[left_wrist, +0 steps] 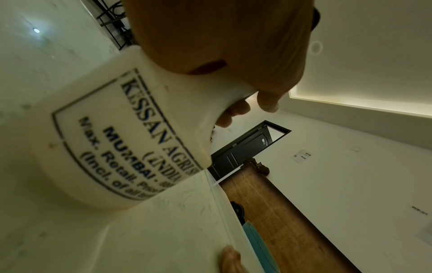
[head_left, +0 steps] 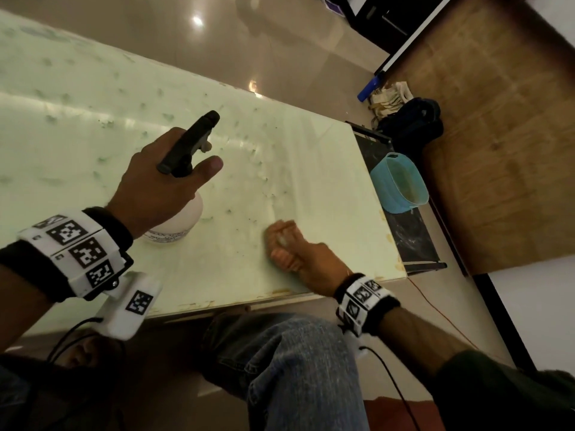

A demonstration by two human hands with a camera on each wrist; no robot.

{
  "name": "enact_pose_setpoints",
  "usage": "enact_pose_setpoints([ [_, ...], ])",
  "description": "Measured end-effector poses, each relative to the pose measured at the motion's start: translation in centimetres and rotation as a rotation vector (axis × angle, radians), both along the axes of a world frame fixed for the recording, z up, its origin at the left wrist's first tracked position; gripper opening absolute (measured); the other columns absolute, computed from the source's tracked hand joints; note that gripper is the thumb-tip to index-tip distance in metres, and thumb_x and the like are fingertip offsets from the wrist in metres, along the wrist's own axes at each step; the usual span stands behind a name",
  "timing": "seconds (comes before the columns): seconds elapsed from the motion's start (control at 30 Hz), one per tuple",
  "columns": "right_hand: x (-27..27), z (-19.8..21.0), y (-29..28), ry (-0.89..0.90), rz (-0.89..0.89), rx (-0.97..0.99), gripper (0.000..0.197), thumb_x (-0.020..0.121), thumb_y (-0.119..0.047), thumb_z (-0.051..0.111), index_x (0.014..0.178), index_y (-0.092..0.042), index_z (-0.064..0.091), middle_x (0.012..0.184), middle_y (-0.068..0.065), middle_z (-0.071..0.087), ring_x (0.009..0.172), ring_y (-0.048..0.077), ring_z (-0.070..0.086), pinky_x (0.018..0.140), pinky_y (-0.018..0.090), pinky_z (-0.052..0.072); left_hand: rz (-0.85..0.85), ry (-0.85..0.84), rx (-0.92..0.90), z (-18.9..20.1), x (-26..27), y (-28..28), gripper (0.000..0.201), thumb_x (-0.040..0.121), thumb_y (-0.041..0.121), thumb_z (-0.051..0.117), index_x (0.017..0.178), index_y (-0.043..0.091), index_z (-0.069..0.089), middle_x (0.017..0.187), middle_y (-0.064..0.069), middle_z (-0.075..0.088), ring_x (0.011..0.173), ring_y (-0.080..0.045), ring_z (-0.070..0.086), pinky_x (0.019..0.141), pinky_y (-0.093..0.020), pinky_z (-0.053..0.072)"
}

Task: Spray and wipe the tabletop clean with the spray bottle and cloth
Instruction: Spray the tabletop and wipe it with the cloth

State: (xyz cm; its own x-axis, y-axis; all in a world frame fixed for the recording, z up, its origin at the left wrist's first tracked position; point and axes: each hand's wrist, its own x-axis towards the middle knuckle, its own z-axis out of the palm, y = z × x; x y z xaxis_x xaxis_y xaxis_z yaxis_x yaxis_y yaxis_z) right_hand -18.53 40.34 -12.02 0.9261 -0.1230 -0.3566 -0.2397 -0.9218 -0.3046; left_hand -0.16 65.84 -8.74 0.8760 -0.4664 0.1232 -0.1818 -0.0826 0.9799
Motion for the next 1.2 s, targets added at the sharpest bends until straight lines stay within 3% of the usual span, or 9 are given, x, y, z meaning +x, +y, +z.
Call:
enact_pose_setpoints([
  [0.2,-7.9,1.9,-4.3,-0.008,0.220,-0.009,0.057,0.091,-0.004,0.059,0.142,-0.025,0.044,0.150,-0.001,0.040,0.138,0.008,0.036,0.113,0.032,0.034,0.017,0.019,0.018,-0.4,0.3,0.2,0.042,0.082,0.064,0.067,0.111,0.034,0.065,0.079,-0.012,0.067,0.074,-0.033,0.066,0.078,-0.039,0.051],
  [0.3,-4.8,3.8,-4.1,0.035,-0.046,-0.066,0.048,0.100,-0.023,0.047,0.146,-0.029,0.035,0.141,0.007,0.050,0.107,0.016,0.064,0.098,0.026,0.047,0.018,0.024,0.032,-0.5,0.3,0.1,0.029,0.091,0.050,0.073,0.111,0.031,0.065,0.082,-0.017,0.066,0.076,-0.036,0.066,0.077,-0.034,0.049],
  [0.47,3.9,2.5,-2.6,-0.052,-0.315,-0.074,0.044,0.100,-0.047,0.036,0.134,-0.022,0.051,0.117,0.011,0.064,0.103,0.020,0.067,0.089,0.030,0.051,0.013,0.021,0.045,-0.1,0.1,0.0,0.023,0.092,0.046,0.072,0.109,0.033,0.064,0.082,-0.018,0.066,0.077,-0.035,0.065,0.075,-0.032,0.047],
  [0.6,2.4,0.9,0.3,0.021,0.101,-0.181,0.058,0.097,-0.028,0.047,0.150,-0.030,0.024,0.145,0.005,0.045,0.125,0.026,0.052,0.100,0.036,0.045,0.024,0.032,0.034,0.0,0.1,-0.2,0.022,0.092,0.044,0.073,0.108,0.031,0.065,0.081,-0.019,0.064,0.077,-0.036,0.064,0.074,-0.030,0.045],
  [0.73,-3.7,1.5,-2.7,-0.060,0.308,0.040,0.057,0.093,-0.016,0.055,0.146,-0.025,0.034,0.153,0.002,0.033,0.141,0.016,0.034,0.113,0.033,0.035,0.026,0.027,0.039,-0.2,0.0,-0.1,0.026,0.090,0.048,0.072,0.109,0.032,0.065,0.078,-0.013,0.066,0.075,-0.032,0.066,0.077,-0.031,0.047],
  [0.93,3.4,2.3,-7.0,-0.083,0.036,-0.334,0.034,0.094,-0.063,0.030,0.108,-0.044,0.054,0.102,-0.004,0.064,0.097,0.015,0.060,0.105,0.033,0.041,0.030,0.045,0.035,-0.5,0.5,0.0,0.032,0.088,0.052,0.071,0.112,0.032,0.065,0.075,-0.009,0.066,0.074,-0.028,0.067,0.081,-0.035,0.050],
  [1.0,8.1,0.7,-7.3,-0.149,-0.038,-0.240,0.034,0.095,-0.060,0.026,0.094,-0.039,0.052,0.098,-0.001,0.061,0.094,0.020,0.058,0.103,0.042,0.041,0.039,0.048,0.039,-0.4,0.5,0.0,0.031,0.088,0.049,0.072,0.112,0.031,0.065,0.079,-0.011,0.067,0.074,-0.030,0.067,0.080,-0.034,0.050],
  [1.1,12.7,-1.0,-5.2,-0.052,-0.213,-0.096,0.030,0.095,-0.024,0.044,0.123,-0.027,0.052,0.099,-0.002,0.044,0.090,0.018,0.044,0.087,0.030,0.040,0.049,0.033,0.035,-0.4,0.4,0.0,0.030,0.089,0.050,0.074,0.110,0.032,0.065,0.080,-0.011,0.068,0.074,-0.031,0.066,0.081,-0.038,0.052],
  [1.2,10.5,-0.5,-1.3,0.047,-0.044,0.133,0.028,0.098,-0.043,0.043,0.125,-0.040,0.047,0.110,-0.006,0.053,0.101,0.014,0.051,0.103,0.032,0.040,0.053,0.041,0.017,-0.5,0.4,-0.1,0.034,0.084,0.056,0.071,0.109,0.035,0.065,0.081,-0.011,0.068,0.074,-0.032,0.066,0.082,-0.040,0.053],
])
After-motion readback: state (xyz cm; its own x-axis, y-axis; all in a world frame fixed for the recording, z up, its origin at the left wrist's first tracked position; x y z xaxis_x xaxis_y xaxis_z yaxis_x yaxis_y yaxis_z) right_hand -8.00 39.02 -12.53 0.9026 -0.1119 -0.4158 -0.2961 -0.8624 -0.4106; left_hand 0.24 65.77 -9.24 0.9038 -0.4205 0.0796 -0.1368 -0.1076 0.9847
